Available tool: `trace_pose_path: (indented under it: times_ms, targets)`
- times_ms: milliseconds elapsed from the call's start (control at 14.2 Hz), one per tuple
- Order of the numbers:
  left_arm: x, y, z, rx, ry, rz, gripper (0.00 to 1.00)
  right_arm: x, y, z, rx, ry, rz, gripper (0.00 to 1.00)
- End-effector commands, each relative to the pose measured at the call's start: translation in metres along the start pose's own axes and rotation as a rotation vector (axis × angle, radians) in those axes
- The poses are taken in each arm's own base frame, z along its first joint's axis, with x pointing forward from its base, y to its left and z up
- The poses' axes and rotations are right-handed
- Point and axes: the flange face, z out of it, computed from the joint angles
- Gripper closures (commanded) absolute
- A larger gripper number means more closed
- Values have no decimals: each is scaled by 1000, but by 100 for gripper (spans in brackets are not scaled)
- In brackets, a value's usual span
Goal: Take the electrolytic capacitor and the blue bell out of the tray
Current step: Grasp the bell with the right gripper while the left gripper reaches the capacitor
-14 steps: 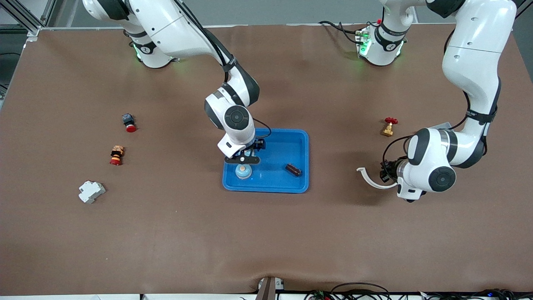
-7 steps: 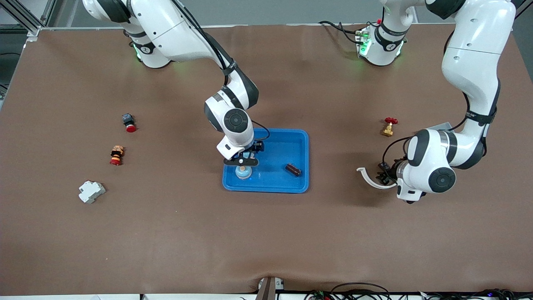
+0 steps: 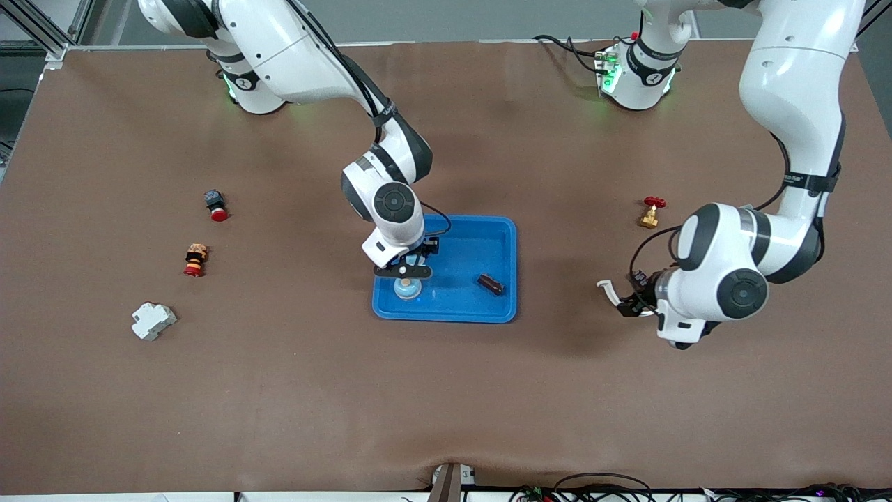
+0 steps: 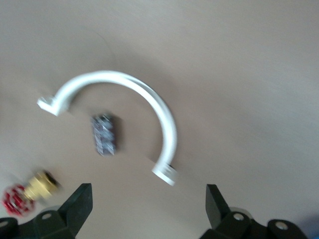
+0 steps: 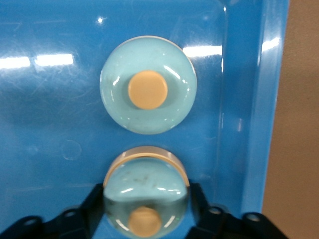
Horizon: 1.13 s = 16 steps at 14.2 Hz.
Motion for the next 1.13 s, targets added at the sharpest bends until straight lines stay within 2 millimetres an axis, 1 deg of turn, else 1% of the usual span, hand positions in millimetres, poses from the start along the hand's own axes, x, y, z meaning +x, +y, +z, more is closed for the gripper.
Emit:
trace_pose_path:
  times_ms: [0,71,141,282,423,564,635,705,776,917,987,1058]
  targets:
    - [-42,38,-7,10,23,-50,0,1,1,1,8,-1,6,63]
    - [-57,50,-9,4,31,-43,0,1,1,1,9,-2,7,74]
    - [-67,60,-5,0,32,-32,0,1,1,0,8,-1,8,81]
    - [-82,75,-10,-33,49,-28,0,2,1,-4,7,-5,12,82]
    - [-103,95,-6,-63,64,-31,0,7,7,-11,-3,-23,18,82]
    - [-125,115,7,-98,76,-44,0,8,5,-31,-23,-56,15,82]
    - [-136,125,13,-112,79,-43,0,10,7,-41,-28,-70,22,82]
    - [-144,133,18,-126,82,-46,0,16,13,-53,-27,-84,35,82]
    - [-152,138,19,-137,84,-55,5,19,20,-65,-27,-91,43,82]
    - [-166,149,26,-158,87,-64,9,25,35,-90,-24,-100,14,82]
    - [-173,157,35,-179,88,-68,11,30,49,-102,-31,-118,9,82]
    - [-179,166,38,-212,91,-86,14,34,62,-118,-27,-121,12,82]
